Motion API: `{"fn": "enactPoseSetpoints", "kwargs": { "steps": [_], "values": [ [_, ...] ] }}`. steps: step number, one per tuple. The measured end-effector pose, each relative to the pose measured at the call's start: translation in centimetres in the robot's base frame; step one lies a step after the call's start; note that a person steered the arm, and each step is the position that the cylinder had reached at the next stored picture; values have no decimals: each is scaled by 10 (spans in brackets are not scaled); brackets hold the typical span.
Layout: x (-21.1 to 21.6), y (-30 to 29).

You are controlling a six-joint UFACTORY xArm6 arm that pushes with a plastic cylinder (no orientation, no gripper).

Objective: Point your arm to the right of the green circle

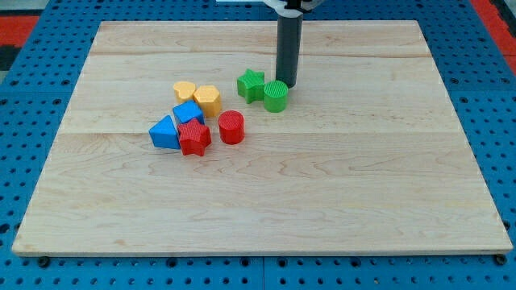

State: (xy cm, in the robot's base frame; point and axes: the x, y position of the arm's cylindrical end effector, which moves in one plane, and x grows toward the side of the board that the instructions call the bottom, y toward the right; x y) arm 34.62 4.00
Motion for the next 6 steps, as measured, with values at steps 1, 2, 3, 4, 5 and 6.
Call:
{"fn": "enactPoseSetpoints", "kwargs": {
  "steps": [1, 2, 3, 4, 5, 6],
  "values": [
    [0, -2],
    [0, -2],
    [0, 33],
    [1, 87],
    [16, 120],
    [51, 109]
  ]
}}
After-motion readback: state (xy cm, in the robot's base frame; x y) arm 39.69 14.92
